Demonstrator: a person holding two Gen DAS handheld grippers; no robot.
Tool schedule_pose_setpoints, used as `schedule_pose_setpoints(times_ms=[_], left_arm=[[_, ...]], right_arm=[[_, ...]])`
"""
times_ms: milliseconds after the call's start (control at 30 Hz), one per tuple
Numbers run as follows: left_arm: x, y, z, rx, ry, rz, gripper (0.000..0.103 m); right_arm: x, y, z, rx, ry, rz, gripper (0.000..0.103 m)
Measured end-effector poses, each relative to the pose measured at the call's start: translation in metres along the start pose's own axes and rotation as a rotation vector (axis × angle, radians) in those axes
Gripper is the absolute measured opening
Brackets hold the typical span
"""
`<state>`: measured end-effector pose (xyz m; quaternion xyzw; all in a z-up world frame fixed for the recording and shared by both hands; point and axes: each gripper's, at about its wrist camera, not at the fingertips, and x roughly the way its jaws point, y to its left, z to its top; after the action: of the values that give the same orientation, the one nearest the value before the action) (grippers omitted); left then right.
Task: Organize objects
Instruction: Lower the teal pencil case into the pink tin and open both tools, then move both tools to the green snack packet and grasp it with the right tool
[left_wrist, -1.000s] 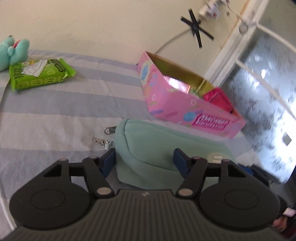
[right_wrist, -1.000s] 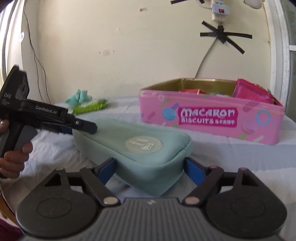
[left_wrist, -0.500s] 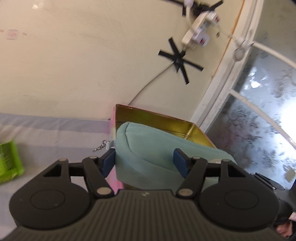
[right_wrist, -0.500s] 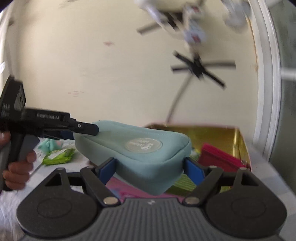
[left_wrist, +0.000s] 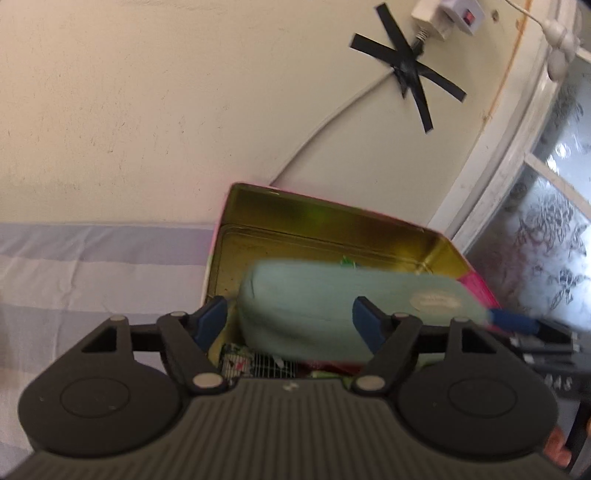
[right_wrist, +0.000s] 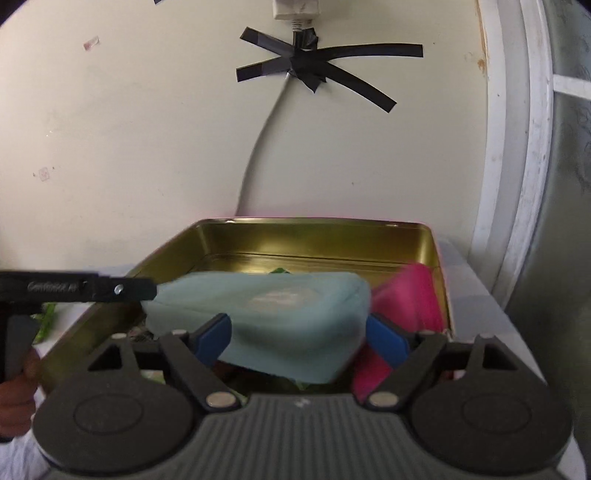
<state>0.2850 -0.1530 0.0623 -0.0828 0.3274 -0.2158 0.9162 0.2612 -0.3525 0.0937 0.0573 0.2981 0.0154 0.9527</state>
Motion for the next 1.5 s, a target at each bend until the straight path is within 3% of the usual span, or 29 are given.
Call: schedule_pose_setpoints(times_ms=[333, 533, 667, 767, 900, 1033, 1500], left_arm=[[-0.062, -0.034, -0.040, 0.192, -0.071, -0.029, 0.077], [-0.099, -0.049, -0.071, 0.282, -0.107, 0.011, 0.077], [-0.115, -0.047, -0.086, 0.294, -0.104, 0.051, 0.077], [-0.125, -0.042, -0.097, 0.302, -0.104, 0.073, 0.077], [-0.135, -0.029, -0.110, 0.296, -0.096, 0.105, 0.077], [-0.140, -0.007, -0.120, 0.284, -0.078, 0.145, 0.078], [-0.156, 0.106, -0.143, 0.181, -0.004, 0.329, 0.081]], right_arm=[[-0.054, 0.013, -0.025, 0.037, -0.108, 0.043, 0.083], [-0.086, 0.024, -0.051, 0.079, -0.133, 0.021, 0.083], [-0.109, 0.033, -0.071, 0.109, -0.161, 0.000, 0.075], [-0.122, 0.036, -0.085, 0.157, -0.173, 0.006, 0.064], [-0.127, 0.042, -0.103, 0.229, -0.168, 0.010, 0.054], [-0.120, 0.059, -0.118, 0.246, -0.132, 0.037, 0.053], [-0.064, 0.163, -0.138, 0.043, 0.060, 0.168, 0.053]])
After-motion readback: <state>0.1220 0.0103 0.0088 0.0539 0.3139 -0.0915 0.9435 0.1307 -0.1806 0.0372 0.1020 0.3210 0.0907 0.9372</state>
